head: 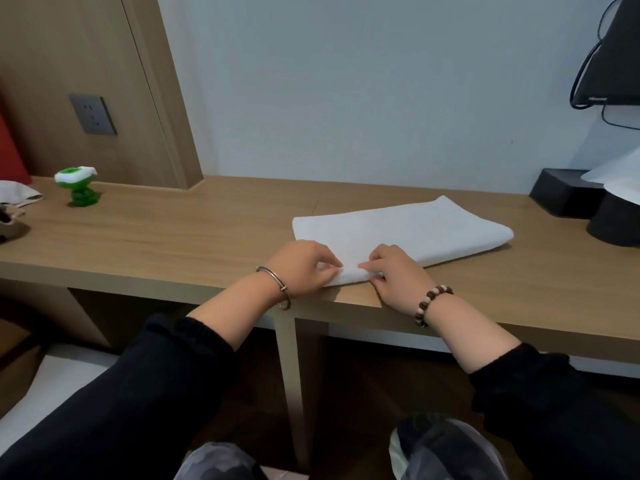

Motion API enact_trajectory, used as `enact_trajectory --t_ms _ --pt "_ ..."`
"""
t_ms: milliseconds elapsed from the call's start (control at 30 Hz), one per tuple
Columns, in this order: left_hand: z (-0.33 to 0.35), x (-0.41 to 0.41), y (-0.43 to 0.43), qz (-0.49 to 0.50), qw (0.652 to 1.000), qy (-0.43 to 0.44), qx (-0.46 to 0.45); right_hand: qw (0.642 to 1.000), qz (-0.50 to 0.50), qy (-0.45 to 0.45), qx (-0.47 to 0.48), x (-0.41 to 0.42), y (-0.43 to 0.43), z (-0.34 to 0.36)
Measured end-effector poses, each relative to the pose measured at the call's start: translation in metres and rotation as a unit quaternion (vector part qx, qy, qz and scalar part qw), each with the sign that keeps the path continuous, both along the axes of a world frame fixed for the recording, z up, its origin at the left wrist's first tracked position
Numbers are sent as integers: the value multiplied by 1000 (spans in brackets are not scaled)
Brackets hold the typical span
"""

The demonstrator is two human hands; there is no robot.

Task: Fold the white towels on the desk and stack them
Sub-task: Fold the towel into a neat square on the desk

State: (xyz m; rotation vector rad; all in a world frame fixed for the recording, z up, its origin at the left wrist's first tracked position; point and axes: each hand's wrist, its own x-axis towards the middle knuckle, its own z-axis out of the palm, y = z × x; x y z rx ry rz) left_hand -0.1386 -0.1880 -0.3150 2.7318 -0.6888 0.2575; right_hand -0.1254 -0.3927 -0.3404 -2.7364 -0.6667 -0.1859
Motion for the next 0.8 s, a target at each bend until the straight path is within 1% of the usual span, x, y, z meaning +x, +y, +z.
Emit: enact_trajectory --t_ms 67,167,233,333,400,467,567,633,700,767,800 --pt "-9 -8 2 -13 999 -9 29 1000 6 -17 -10 -5 7 -2" --pt "-25 -17 6 -30 998 -50 -6 999 29 -34 12 -19 12 -9" --pt "-33 -20 7 -39 996 -80 -31 999 28 -45 6 -22 6 -12" --pt "-35 -18 4 -36 993 -112 -30 999 9 -50 -13 -15 -6 -11" --pt "-34 -17 4 -26 992 -121 -28 998 -38 -45 -9 -5 -20 -7" --pt "-34 -18 7 -7 992 -127 -28 990 -131 -44 -25 6 -42 -3" --pt "-35 -19 13 9 992 -125 -9 956 -267 -20 -117 17 -72 -2" --pt "-33 -19 14 27 992 -124 12 944 -296 -1 -145 18 -72 -3" --pt "-28 -13 11 80 986 -135 52 946 -288 -4 -148 15 -59 0" --pt "-19 -2 0 156 969 -134 135 962 -234 -21 -137 11 -42 4" --pt "-16 4 -9 178 964 -128 153 972 -196 -28 -127 9 -33 5"
